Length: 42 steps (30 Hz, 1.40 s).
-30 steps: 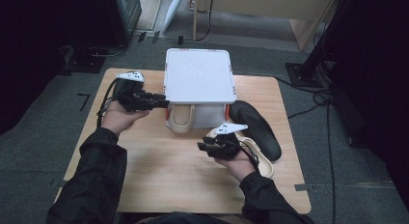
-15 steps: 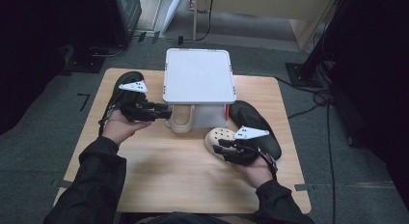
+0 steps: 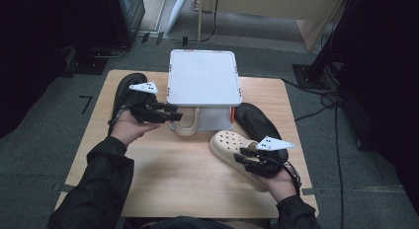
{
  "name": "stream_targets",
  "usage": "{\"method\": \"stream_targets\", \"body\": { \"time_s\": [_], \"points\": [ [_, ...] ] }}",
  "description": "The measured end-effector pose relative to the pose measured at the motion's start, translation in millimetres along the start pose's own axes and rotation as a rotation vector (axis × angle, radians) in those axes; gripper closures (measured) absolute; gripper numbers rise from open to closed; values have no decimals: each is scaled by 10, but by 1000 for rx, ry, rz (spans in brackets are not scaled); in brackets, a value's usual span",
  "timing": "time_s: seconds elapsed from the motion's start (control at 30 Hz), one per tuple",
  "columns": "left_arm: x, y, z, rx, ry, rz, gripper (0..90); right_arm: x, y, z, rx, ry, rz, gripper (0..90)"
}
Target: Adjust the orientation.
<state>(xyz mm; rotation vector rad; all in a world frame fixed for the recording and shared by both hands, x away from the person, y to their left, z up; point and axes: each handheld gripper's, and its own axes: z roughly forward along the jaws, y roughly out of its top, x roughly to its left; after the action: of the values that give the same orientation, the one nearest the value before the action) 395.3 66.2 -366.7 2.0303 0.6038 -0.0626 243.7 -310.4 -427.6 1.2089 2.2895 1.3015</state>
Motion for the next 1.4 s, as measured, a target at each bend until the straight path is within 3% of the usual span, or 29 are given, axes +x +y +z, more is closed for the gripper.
{"method": "stream_targets", "body": {
  "time_s": [0.27, 0.57, 0.7, 0.8, 0.9, 1.13, 1.4],
  "points": [
    [22, 22, 39, 8, 0, 12, 534, -116, -119, -166, 1, -47, 47, 632],
    [33, 10, 3, -11, 13, 8, 536, -117, -188, 49, 77, -47, 32, 626],
    [33, 12, -7, -18, 12, 8, 538, -143, -182, 170, 94, -33, 53, 665],
    [43, 8, -9, -16, 12, 6, 540, -160, -173, 214, 96, -35, 59, 727],
    [51, 2, -9, -10, 20, 6, 539, -198, -170, 222, 91, -18, 97, 762],
    [52, 2, -7, -11, 24, 10, 541, -171, -153, 233, 88, -24, 89, 779],
    [59, -3, -16, -16, 25, 8, 542, -106, -91, 217, 76, -36, 163, 780]
  ]
}}
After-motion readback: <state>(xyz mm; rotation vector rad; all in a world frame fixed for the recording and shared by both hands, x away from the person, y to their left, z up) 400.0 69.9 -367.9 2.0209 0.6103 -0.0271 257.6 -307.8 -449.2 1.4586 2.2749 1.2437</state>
